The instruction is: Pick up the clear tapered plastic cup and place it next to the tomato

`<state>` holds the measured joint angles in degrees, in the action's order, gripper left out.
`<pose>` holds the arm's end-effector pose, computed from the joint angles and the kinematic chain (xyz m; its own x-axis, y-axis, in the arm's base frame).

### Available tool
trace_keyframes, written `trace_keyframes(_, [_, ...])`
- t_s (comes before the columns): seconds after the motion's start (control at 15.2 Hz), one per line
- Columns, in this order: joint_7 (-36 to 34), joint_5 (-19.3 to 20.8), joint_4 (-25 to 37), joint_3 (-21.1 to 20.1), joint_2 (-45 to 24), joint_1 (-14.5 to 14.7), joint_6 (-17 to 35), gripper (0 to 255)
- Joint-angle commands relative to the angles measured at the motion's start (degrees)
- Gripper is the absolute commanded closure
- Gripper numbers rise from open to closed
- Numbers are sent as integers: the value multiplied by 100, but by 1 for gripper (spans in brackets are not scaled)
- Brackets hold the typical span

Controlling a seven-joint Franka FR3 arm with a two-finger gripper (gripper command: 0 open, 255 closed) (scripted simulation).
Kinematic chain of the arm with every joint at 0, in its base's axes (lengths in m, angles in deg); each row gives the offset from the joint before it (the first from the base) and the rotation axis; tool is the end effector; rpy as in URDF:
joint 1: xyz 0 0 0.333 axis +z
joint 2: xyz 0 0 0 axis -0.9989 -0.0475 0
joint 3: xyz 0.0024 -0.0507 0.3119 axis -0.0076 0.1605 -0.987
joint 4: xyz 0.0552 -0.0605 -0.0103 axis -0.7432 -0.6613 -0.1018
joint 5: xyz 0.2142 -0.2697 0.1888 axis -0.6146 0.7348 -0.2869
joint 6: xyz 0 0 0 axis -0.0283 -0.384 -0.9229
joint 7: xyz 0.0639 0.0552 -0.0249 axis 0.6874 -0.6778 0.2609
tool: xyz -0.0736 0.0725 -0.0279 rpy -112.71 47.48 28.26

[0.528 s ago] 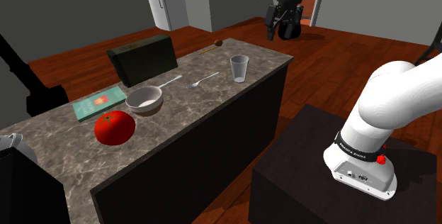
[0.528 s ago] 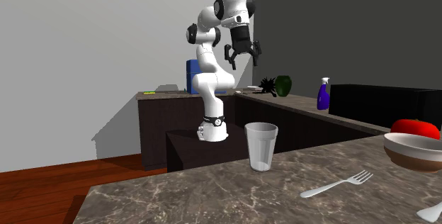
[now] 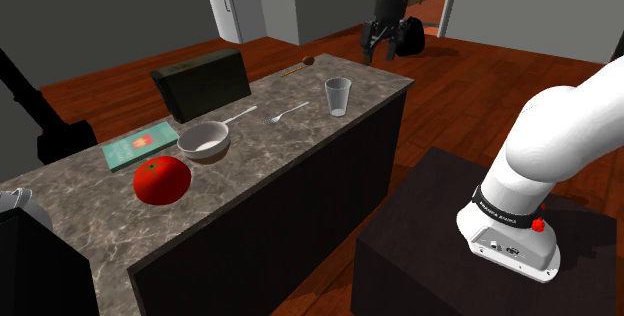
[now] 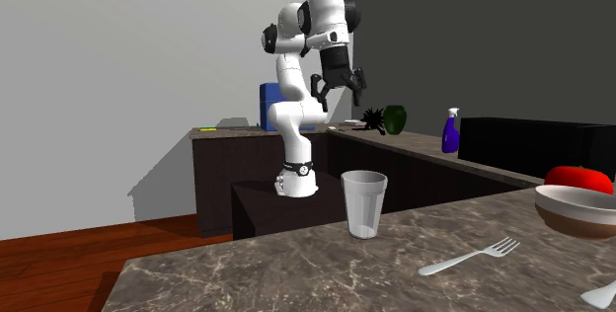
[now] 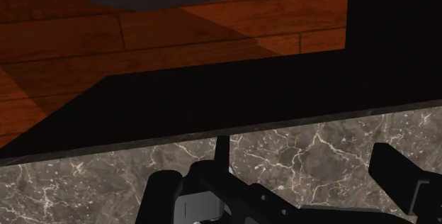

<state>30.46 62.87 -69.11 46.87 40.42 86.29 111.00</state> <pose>0.3872 -0.0564 0.5275 0.9808 -0.1948 0.0130 -0.1902 -0.9685 -0.1609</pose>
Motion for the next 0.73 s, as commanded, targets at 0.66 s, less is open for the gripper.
trace_keyframes(0.66, [1102, -227, 1307, 552, -2635, -4, 1076, 0])
